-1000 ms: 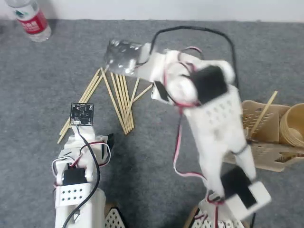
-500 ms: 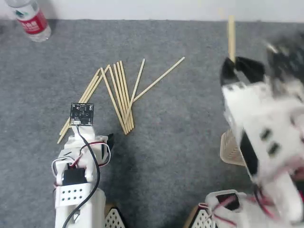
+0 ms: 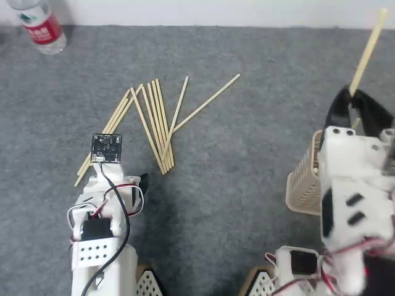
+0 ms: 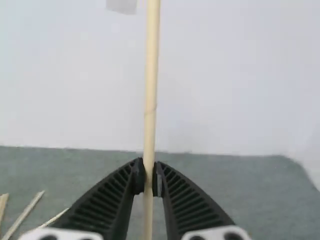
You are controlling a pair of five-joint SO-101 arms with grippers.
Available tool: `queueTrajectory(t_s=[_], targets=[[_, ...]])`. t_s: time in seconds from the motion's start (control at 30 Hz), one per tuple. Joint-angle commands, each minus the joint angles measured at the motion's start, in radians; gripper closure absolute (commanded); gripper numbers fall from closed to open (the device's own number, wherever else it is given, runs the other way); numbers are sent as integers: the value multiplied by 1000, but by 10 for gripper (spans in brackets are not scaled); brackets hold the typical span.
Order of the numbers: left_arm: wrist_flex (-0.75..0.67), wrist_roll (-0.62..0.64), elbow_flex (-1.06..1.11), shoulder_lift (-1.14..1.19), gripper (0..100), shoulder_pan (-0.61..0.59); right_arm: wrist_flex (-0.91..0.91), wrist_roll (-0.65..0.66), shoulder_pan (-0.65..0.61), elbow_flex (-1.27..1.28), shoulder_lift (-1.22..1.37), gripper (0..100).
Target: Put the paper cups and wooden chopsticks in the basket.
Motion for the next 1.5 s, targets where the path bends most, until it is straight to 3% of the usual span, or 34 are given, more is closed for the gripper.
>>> queueTrajectory(t_s=[0.0, 0.13, 0.37, 1.2, 1.47], targets=[[-23, 3, -4, -11, 757, 8, -231, 55, 24, 293, -128, 990], [-23, 3, -4, -11, 757, 8, -338, 49, 18, 470, -216, 990], [-25, 3, -4, -11, 757, 8, -351, 46, 24, 568, -229, 990], [-25, 3, -4, -11, 757, 8, -208, 5, 131, 575, -231, 984], [-25, 3, -4, -11, 757, 8, -206, 12, 139, 575, -231, 771]])
